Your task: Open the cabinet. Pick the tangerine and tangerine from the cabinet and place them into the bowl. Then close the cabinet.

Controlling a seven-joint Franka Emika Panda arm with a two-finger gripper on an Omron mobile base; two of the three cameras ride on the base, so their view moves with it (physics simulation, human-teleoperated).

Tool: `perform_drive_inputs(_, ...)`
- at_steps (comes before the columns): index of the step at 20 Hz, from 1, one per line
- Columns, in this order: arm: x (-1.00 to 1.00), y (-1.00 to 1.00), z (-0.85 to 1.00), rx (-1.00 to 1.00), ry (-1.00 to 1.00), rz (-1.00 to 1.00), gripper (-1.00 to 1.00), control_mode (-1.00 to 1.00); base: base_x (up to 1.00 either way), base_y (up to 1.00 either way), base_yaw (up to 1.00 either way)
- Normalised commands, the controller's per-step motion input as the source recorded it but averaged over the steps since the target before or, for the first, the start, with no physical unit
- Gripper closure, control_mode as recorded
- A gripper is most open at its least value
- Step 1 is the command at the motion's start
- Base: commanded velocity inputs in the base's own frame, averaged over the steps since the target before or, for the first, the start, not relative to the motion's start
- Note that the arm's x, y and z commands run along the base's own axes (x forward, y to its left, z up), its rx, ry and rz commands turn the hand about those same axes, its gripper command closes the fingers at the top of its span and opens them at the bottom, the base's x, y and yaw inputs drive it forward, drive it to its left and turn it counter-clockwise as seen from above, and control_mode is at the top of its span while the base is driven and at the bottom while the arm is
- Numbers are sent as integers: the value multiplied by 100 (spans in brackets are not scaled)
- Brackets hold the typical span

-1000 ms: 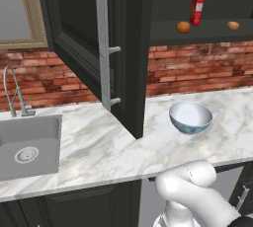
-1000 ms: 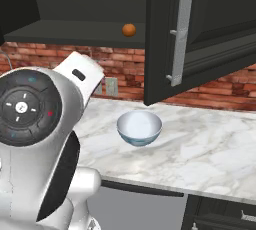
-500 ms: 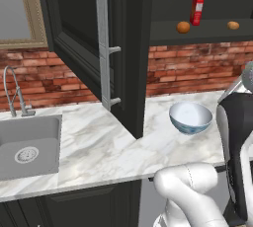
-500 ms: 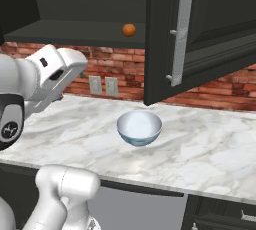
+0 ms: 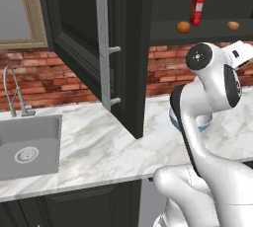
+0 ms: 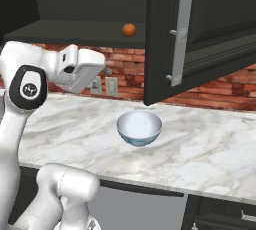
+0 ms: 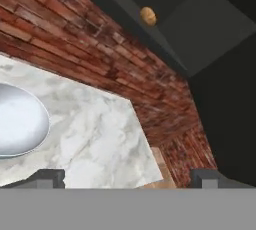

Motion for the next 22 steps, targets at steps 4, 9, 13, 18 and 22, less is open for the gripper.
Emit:
perform_drive_inputs(4,82,-68,-3,2,0,-59,-100,-100,0,0,0)
perform_drive_inputs(9,83,-60,0,5,-3,-47,-100,-100,0,0,0)
perform_drive_inputs(13,19,-84,23,18,-22,-30,-100,-100,0,0,0)
perform_drive_inputs(18,-5,-98,41,26,-32,-21,-100,-100,0,0,0)
perform_drive_inputs(22,-1,-87,4,13,-28,-12,-100,-100,0,0,0)
